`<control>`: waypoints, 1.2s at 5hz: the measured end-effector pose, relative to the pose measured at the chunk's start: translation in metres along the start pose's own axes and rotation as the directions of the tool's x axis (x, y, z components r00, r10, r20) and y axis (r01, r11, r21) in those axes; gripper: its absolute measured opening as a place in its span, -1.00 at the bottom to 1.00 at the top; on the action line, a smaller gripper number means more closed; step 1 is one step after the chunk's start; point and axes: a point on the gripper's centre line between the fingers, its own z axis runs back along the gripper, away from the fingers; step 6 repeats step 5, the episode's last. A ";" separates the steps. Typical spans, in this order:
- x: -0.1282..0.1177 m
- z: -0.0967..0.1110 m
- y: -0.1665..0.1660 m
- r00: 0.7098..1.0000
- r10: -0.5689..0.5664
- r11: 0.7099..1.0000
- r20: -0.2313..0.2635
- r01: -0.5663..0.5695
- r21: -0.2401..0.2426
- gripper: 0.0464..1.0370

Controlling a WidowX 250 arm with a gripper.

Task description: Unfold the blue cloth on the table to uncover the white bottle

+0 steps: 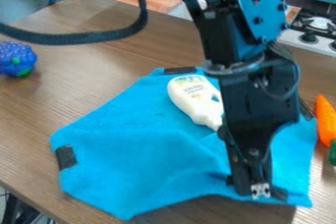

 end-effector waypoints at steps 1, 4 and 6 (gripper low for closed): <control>-0.002 -0.008 -0.012 1.000 -0.005 1.000 -0.024 0.004 -0.024 -0.99; -0.008 -0.015 -0.020 0.998 0.008 0.999 -0.062 -0.010 -0.034 -0.64; -0.012 -0.012 -0.013 0.997 0.032 0.999 -0.074 -0.034 -0.019 -0.11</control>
